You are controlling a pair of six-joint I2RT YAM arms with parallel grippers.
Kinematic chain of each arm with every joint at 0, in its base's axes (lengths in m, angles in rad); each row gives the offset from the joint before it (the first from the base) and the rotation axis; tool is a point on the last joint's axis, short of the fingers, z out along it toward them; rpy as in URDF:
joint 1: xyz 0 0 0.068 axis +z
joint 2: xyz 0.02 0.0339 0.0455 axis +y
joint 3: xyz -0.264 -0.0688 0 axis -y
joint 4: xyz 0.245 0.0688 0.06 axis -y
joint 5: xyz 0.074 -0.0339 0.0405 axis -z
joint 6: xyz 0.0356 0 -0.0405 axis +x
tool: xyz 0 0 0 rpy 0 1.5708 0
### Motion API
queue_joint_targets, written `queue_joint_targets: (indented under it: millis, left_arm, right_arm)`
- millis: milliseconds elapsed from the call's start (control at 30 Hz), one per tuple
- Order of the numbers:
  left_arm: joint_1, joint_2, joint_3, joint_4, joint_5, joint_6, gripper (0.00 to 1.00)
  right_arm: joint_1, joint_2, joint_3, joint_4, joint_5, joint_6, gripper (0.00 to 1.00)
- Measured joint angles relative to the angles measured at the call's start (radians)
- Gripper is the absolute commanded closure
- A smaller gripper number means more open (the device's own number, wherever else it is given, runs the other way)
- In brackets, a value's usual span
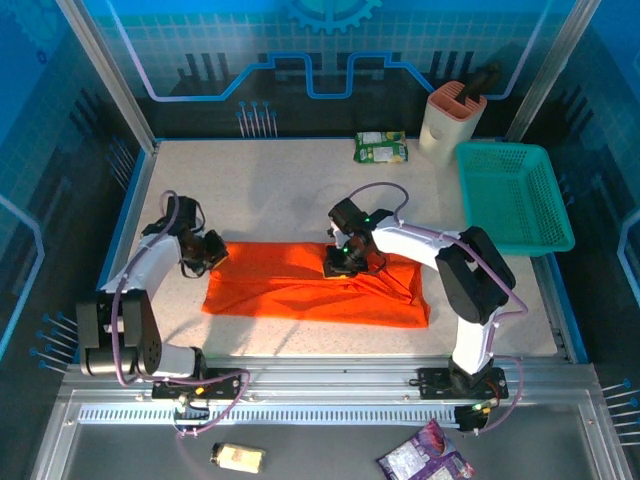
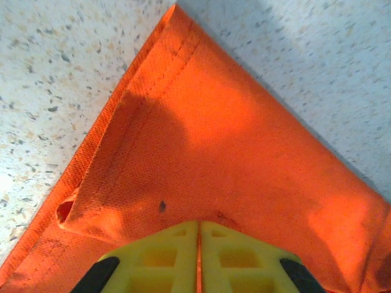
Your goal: Fold the inside-out t-shirt
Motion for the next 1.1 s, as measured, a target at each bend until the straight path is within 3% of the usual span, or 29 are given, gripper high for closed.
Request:
queue_joint_targets:
  millis: [267, 500, 867, 1100]
  left_arm:
    - [0.016, 0.143, -0.075, 0.058, 0.023, 0.0, 0.92]
    - [0.02, 0.117, -0.075, 0.075, 0.034, -0.011, 0.88]
    - [0.02, 0.018, -0.042, 0.044, 0.036, -0.015, 0.86]
    - [0.02, 0.018, -0.042, 0.029, 0.037, -0.015, 0.86]
  right_arm:
    - [-0.096, -0.069, 0.017, -0.142, 0.119, -0.1, 0.68]
    - [-0.182, -0.116, 0.041, -0.255, 0.203, -0.209, 0.65]
    - [-0.145, -0.118, 0.005, -0.283, 0.15, -0.238, 0.66]
    - [-0.134, -0.118, 0.0, -0.265, 0.135, -0.238, 0.76]
